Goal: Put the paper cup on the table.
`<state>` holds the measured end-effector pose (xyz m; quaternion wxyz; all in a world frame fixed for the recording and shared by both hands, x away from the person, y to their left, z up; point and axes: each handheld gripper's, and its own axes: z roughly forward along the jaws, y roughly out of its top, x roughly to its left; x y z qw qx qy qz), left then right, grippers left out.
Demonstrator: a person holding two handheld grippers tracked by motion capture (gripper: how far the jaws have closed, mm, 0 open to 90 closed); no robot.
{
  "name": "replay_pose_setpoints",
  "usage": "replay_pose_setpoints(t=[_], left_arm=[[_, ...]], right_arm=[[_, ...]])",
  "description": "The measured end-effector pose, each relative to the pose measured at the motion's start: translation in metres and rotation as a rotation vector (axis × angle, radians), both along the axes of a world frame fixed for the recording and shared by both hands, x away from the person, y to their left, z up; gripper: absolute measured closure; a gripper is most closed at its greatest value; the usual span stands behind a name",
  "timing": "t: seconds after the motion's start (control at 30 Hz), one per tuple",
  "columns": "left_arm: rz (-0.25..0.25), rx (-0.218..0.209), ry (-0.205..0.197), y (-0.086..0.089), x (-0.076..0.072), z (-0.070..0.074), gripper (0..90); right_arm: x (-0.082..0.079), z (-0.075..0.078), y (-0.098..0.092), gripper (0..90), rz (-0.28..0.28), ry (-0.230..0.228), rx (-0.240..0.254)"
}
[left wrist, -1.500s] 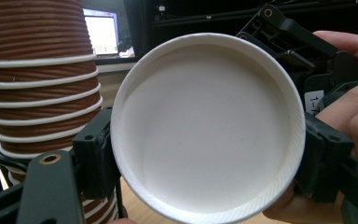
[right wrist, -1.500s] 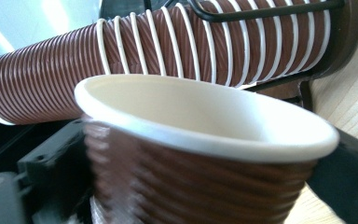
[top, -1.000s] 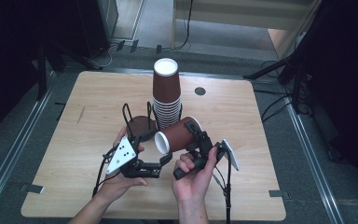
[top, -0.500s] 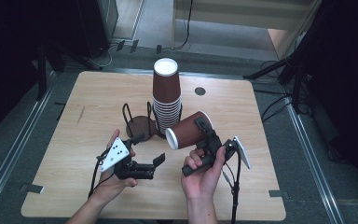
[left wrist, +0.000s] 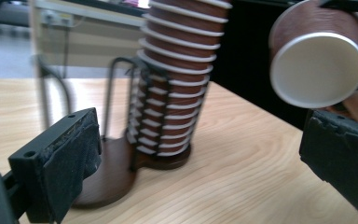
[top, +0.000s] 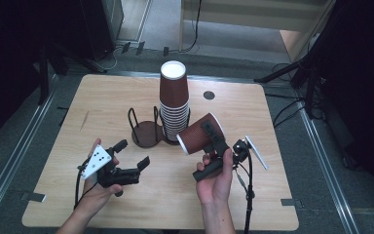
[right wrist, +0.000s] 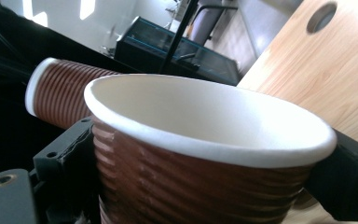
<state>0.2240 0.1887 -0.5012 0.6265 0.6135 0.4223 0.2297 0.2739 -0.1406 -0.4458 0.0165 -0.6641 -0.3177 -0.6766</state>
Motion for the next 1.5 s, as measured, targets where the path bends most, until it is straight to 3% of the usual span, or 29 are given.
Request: replay_pose_setpoints(t=[0.23,0.3,0.37,0.47,0.57,0.67,0.8,0.93,1.03,1.33,1.5], left_arm=[[0.093,-0.002,0.034,0.033,-0.005,-0.009,0.0],[0.115,0.000,0.044,0.042,-0.007,-0.013,0.0],[0.140,0.004,0.055,0.050,-0.008,-0.017,0.0],[0.166,0.006,0.069,0.063,-0.011,-0.021,0.0],[0.190,0.011,0.080,0.075,-0.014,-0.025,0.0],[0.218,0.010,0.089,0.086,-0.018,-0.028,0.0],[0.263,0.009,0.088,0.100,-0.021,-0.031,0.0],[0.308,0.010,0.098,0.109,-0.022,-0.032,0.0],[0.341,0.044,0.110,0.113,-0.022,-0.034,0.0],[0.349,0.060,0.136,0.119,-0.022,-0.037,0.0],[0.339,0.058,0.156,0.120,-0.022,-0.038,0.0]], right_arm=[[0.003,0.002,-0.002,9.2,-0.013,-0.024,-0.154],[0.004,0.000,-0.002,9.2,-0.026,-0.019,-0.160],[0.006,-0.003,-0.004,9.3,-0.037,-0.041,-0.167],[0.008,-0.006,-0.006,9.2,-0.071,-0.053,-0.219],[0.010,-0.009,-0.007,9.2,-0.096,-0.092,-0.267],[0.011,-0.010,-0.007,9.2,-0.106,-0.146,-0.279],[0.014,-0.011,-0.003,9.2,-0.108,-0.214,-0.400],[0.017,-0.010,-0.004,9.3,-0.123,-0.222,-0.460],[0.021,-0.009,-0.005,9.2,-0.147,-0.236,-0.517],[0.038,-0.010,-0.002,9.1,-0.212,-0.253,-0.707],[0.048,-0.013,-0.005,9.1,-0.244,-0.276,-0.783]])
